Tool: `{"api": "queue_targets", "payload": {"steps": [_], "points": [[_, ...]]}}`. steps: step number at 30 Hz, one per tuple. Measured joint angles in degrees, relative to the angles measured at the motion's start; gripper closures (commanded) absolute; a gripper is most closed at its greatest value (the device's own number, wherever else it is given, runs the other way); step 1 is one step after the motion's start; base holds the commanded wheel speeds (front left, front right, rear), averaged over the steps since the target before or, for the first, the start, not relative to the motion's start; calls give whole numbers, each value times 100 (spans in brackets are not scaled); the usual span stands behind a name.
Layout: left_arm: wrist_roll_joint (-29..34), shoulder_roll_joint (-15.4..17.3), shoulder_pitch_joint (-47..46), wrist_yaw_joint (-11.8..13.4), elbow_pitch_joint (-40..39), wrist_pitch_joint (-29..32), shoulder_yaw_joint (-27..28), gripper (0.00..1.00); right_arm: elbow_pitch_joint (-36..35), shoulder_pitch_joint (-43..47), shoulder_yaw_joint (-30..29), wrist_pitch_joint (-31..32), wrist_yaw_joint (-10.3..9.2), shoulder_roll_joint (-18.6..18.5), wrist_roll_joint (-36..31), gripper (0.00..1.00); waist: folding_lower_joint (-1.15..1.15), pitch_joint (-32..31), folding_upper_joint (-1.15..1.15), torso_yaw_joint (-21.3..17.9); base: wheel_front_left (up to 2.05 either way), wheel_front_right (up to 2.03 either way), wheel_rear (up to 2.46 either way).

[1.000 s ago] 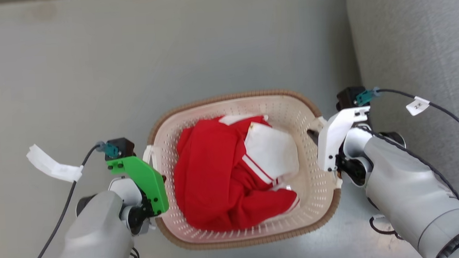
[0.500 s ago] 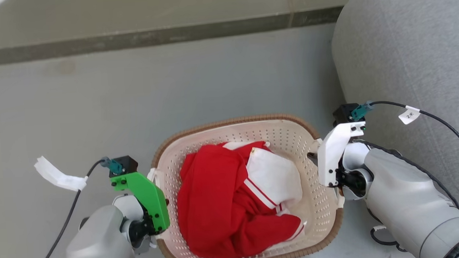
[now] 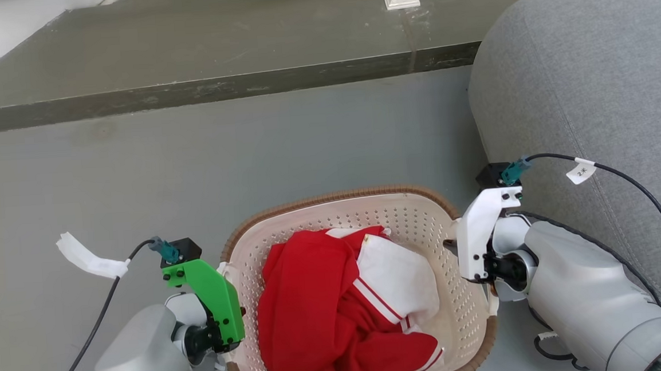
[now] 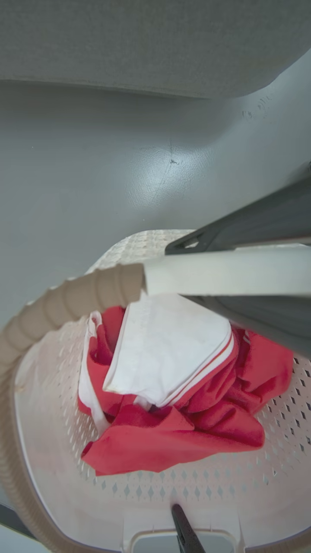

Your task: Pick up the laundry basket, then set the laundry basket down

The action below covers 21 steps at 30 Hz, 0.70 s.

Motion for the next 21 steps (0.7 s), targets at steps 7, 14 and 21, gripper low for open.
{"api": "queue_targets", "payload": {"steps": [7, 14, 21], "points": [[-66, 13, 7, 0, 0, 101, -37, 100, -1, 3, 91, 47, -1, -14, 85, 100, 0, -41, 0, 4, 0, 0, 0], [-103, 32, 8, 0, -1, 120, -88, 100, -1, 3, 164, 70, -4, -16, 147, 100, 0, -58, 0, 4, 0, 0, 0], [-134, 41, 9, 0, -2, 120, -124, 100, 0, 3, 241, 69, -5, -24, 208, 100, 0, -61, 0, -5, 0, 0, 0]]}}
